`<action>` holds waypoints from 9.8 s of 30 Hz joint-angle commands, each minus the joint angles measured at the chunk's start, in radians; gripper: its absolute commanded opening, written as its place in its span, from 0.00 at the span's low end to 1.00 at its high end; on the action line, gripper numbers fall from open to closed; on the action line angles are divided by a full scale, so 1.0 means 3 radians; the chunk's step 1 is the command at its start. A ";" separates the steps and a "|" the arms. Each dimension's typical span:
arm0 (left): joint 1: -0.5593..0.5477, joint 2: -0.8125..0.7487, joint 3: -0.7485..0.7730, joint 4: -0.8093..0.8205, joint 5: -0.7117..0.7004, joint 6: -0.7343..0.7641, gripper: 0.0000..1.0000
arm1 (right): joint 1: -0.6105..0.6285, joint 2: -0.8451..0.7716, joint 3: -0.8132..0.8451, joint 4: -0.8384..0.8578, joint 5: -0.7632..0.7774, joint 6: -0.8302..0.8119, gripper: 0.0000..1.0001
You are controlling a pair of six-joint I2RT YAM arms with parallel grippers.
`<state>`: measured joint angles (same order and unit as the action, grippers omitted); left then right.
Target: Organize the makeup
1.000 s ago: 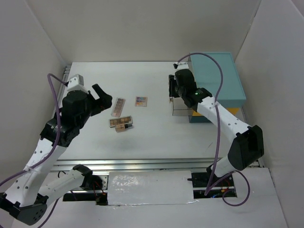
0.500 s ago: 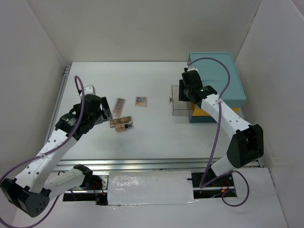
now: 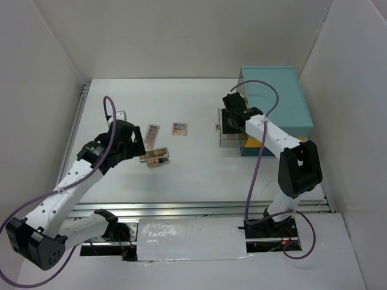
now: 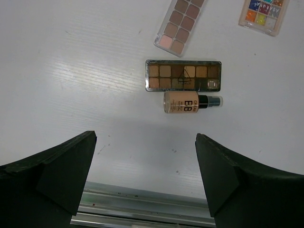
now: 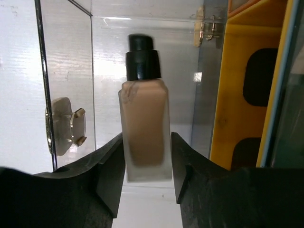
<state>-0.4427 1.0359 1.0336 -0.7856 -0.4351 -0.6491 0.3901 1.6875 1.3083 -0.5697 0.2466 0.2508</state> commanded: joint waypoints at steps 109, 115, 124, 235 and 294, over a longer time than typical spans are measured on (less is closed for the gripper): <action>-0.0595 0.1384 -0.1011 0.0251 -0.0401 -0.3502 0.49 | 0.1205 -0.2132 -0.0909 0.1439 -0.2305 0.0202 1.00; -0.0585 0.1282 -0.0961 0.0282 -0.0416 -0.3263 0.18 | 0.1210 -0.2138 -0.0940 0.1480 -0.2264 0.0181 1.00; -0.0703 0.0311 -0.0425 0.0834 -0.0151 -0.1984 0.00 | 0.1170 -0.2138 -0.1155 0.1817 -0.2009 0.0508 1.00; -0.1020 0.1318 0.1591 0.0630 -0.0483 -0.0730 0.99 | 0.0121 -0.0343 0.0077 0.0202 -0.0510 0.0013 0.31; -0.0774 0.1389 0.1361 0.0430 -0.0150 -0.0368 0.96 | -0.0001 0.1488 0.1923 -0.0652 0.1928 0.0039 0.00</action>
<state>-0.6746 1.4467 1.4349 -0.6891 -0.4927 -0.7856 0.4156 2.1288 1.8347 -0.7708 0.7372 0.2821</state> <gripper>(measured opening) 0.961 0.005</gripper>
